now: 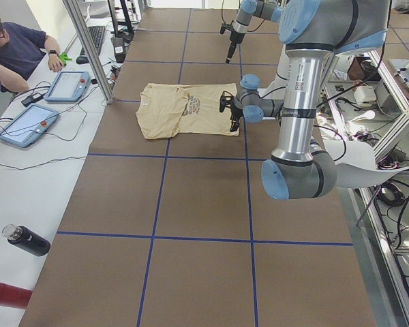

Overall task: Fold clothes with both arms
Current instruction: 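Release the sleeve and move both grippers to the shirt hem nearest the robot, then grasp the hem corners nearest the robot with both grippers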

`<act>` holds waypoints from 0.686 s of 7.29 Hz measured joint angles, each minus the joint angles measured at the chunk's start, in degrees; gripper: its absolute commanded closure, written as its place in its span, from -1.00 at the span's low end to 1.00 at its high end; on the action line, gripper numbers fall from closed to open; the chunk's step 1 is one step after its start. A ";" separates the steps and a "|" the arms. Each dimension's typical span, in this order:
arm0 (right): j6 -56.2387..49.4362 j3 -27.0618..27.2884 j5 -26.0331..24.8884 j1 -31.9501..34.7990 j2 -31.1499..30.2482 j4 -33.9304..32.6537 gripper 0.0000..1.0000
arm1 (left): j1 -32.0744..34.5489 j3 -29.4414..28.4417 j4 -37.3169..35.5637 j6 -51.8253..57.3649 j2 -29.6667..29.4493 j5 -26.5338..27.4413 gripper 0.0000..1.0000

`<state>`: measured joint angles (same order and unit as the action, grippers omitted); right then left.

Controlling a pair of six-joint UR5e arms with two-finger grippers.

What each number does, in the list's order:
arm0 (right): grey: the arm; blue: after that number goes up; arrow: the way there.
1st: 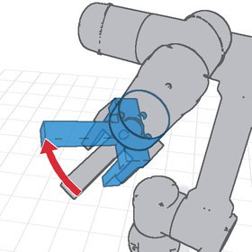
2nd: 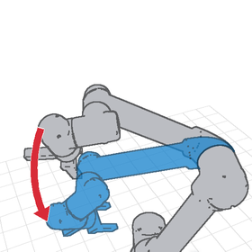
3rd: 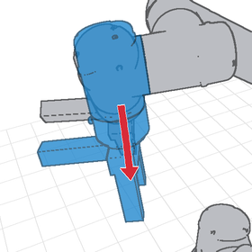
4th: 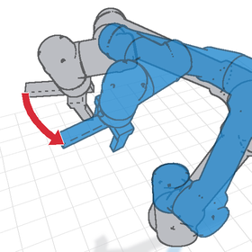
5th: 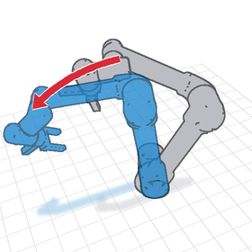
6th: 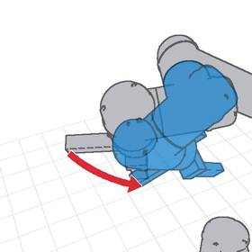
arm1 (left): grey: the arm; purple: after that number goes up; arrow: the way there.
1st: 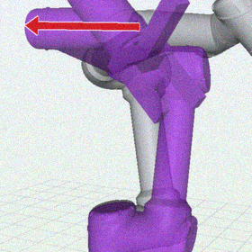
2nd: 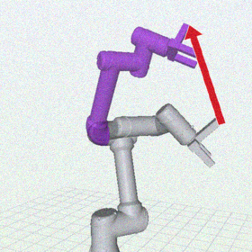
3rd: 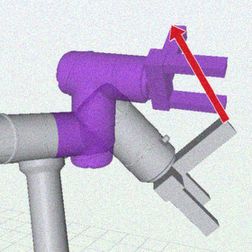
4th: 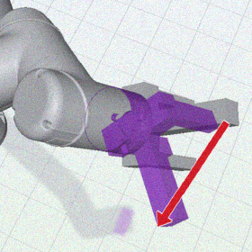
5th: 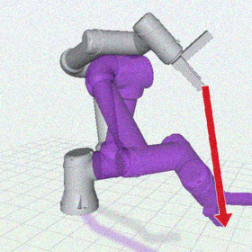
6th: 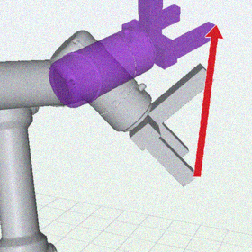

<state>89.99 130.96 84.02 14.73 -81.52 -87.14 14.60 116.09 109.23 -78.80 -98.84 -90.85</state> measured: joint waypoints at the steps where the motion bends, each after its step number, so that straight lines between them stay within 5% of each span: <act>1: 0.01 0.00 -0.36 -0.18 -0.02 -0.01 -0.99 | -0.45 -0.38 -0.04 -0.08 -0.01 -0.06 -0.14; 5: 0.01 -0.03 -1.07 -0.94 -0.04 0.00 -0.99 | -2.55 -0.93 -0.25 -0.20 0.44 -0.20 -0.10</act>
<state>90.00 130.93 82.95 13.79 -81.56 -87.14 12.05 115.16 108.98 -79.01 -98.41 -91.05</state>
